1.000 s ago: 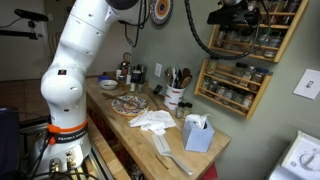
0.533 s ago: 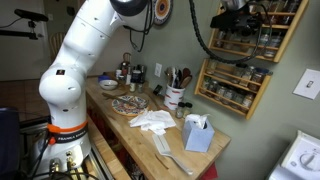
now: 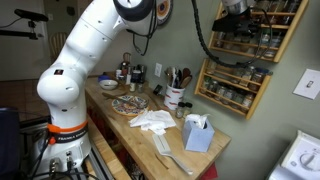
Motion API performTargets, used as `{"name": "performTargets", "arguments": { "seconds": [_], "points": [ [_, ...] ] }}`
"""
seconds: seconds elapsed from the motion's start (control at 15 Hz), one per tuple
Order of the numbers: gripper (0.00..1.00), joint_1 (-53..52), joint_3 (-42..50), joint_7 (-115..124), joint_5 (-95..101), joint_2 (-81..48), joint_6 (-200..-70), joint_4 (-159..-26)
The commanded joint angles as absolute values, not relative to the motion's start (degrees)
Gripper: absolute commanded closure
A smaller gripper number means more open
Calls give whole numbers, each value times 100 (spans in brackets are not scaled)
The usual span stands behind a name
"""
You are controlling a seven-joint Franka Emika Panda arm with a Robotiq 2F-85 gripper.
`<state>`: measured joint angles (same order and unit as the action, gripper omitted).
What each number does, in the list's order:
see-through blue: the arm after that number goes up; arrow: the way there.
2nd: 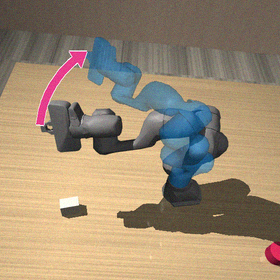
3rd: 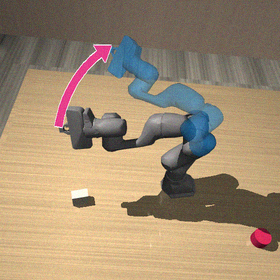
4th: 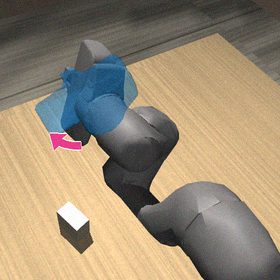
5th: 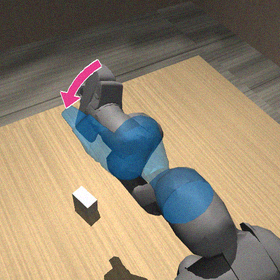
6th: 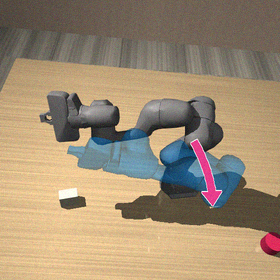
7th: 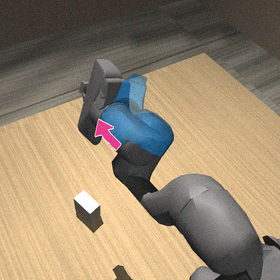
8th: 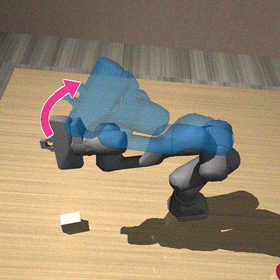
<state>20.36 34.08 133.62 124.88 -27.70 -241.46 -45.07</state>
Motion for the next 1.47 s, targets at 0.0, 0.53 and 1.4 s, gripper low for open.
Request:
{"name": "performTargets", "arguments": {
  "seconds": [0.0, 0.53, 1.4],
  "points": [
    [56, 2264, 3260, 13279, 12351, -2950, -24361, -4233],
    [79, 2482, 3137, 13133, 12232, -2844, -24354, -4204],
    [79, 2968, 2632, 12359, 11595, -2255, -24213, -5062]
  ]
}}
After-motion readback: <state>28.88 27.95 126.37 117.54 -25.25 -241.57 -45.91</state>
